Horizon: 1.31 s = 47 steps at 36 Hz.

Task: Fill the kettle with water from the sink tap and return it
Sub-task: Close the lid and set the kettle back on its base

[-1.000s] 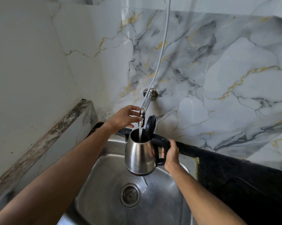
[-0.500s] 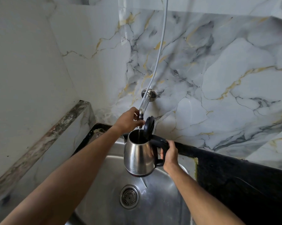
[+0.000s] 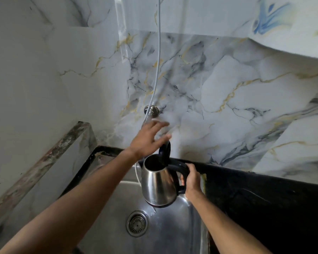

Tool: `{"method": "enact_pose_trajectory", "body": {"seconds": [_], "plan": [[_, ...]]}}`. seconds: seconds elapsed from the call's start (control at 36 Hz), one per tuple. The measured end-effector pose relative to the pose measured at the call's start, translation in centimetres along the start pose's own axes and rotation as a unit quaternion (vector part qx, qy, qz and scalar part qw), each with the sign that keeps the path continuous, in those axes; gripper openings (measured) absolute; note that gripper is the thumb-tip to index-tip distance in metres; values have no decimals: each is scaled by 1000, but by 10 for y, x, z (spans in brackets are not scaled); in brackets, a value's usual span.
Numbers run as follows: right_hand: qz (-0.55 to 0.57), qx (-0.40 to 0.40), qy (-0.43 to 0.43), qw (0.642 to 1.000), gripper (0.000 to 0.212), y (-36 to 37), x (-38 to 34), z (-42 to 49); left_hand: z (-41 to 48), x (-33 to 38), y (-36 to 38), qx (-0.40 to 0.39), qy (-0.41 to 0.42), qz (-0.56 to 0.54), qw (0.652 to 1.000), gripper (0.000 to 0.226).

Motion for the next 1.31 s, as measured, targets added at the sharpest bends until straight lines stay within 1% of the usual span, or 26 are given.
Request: {"method": "enact_pose_trajectory", "body": {"seconds": [0.06,0.11,0.17,0.22,0.31,0.39,0.47,0.56,0.64,0.69,0.81,0.89,1.0,1.03,1.08,1.11,1.14,1.17,1.19,1.22,1.25,1.28,1.31], "plan": [[-2,19,-12,1000,34,-13,-6,-10,-9,37,21,-97,85,35,991,46],[10,30,-21,999,28,-29,-10,-21,-20,60,32,-128,115,37,984,32],[24,39,-21,999,25,-42,-11,-27,-26,64,31,-110,109,19,988,24],[37,46,-14,998,26,-61,-11,-38,-35,68,34,-100,94,7,991,21],[42,50,-20,998,33,-85,-19,-55,-50,71,51,-115,54,4,992,19],[36,45,-38,998,38,-105,-28,-67,-64,83,72,-119,35,-9,992,14],[39,47,-50,997,38,-127,-36,-76,-69,99,84,-106,-10,-57,993,19],[36,45,-62,996,41,-149,-44,-86,-70,119,99,-113,-67,-102,986,24],[36,51,-68,996,42,-177,-52,-95,-75,141,117,-104,-128,-218,962,27],[39,58,-70,995,42,-196,-59,-100,-79,159,131,-101,-147,-276,944,29],[56,68,-81,993,35,-242,-76,-108,-75,208,156,-111,-139,-288,941,29],[61,64,-93,992,34,-275,-88,-113,-72,242,172,-123,-124,-288,942,30],[77,60,-99,990,30,-318,-100,-118,-74,276,199,-163,-88,-238,953,37],[78,62,-98,990,30,-329,-102,-119,-76,280,206,-154,-87,-237,955,39],[75,67,-96,990,31,-350,-106,-121,-82,284,214,-98,-109,-274,950,40],[72,69,-94,991,30,-360,-107,-122,-87,281,219,-72,-136,-301,941,37],[72,71,-90,991,29,-370,-105,-124,-94,276,230,-66,-181,-331,924,31],[73,70,-87,991,28,-376,-105,-124,-101,269,242,-84,-233,-367,897,29],[74,68,-84,991,28,-385,-102,-125,-109,265,261,-121,-285,-411,858,40],[74,64,-82,992,29,-393,-100,-126,-118,262,280,-154,-329,-454,814,58],[74,59,-83,992,30,-398,-98,-127,-123,259,294,-174,-347,-488,782,70],[72,54,-83,993,31,-405,-95,-128,-126,259,306,-181,-353,-511,763,77],[72,47,-82,993,33,-411,-92,-128,-128,259,315,-184,-357,-521,753,81]]}}
Point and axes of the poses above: each hand's wrist, its own z-axis towards the middle knuckle, its own y-axis out of the palm, x = y × z, the point moved 9 cm from there along z, towards the middle knuckle, and after that the axes turned 8 degrees about -x, right-handed, at the moved point
